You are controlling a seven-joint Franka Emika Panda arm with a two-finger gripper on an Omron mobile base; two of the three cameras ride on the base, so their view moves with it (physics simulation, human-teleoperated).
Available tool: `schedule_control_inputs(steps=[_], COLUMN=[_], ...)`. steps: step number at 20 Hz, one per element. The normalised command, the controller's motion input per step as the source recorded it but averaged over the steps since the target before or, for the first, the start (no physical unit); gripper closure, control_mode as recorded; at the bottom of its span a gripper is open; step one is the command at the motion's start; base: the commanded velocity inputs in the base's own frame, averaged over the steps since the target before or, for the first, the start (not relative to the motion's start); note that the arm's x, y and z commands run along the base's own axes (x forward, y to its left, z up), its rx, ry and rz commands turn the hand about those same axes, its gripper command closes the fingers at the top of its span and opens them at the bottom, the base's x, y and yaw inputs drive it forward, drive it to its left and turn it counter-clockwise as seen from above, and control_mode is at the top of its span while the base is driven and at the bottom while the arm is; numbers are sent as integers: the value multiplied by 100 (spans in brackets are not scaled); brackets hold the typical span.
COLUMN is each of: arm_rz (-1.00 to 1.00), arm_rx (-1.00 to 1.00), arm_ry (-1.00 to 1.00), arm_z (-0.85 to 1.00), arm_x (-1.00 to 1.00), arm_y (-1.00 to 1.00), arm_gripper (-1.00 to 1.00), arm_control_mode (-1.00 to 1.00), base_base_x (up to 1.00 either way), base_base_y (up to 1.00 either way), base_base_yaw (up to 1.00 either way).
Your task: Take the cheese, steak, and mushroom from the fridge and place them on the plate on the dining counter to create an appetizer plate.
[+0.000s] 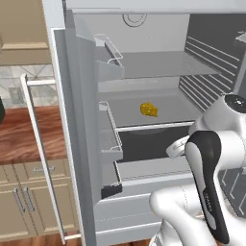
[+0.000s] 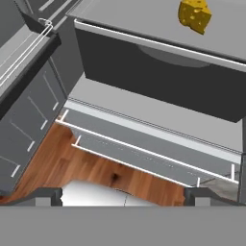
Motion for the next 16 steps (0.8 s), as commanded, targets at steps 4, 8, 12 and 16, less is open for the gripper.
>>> schedule_control_inputs(steps=[4, 8, 12, 16], arm_rz=[0, 0, 0, -3], arm_rx=[0, 0, 0, 0], arm_ry=[0, 0, 0, 0], arm_z=[0, 0, 0, 0], arm_x=[0, 0, 0, 4], arm_y=[0, 0, 0, 0], arm_gripper=[-100, -100, -100, -100], arm_control_mode=[100, 100, 100, -100], base_base_x=[44, 14, 0, 0], base_base_y=[0, 0, 0, 0], base_base_yaw=[-11, -4, 0, 0])
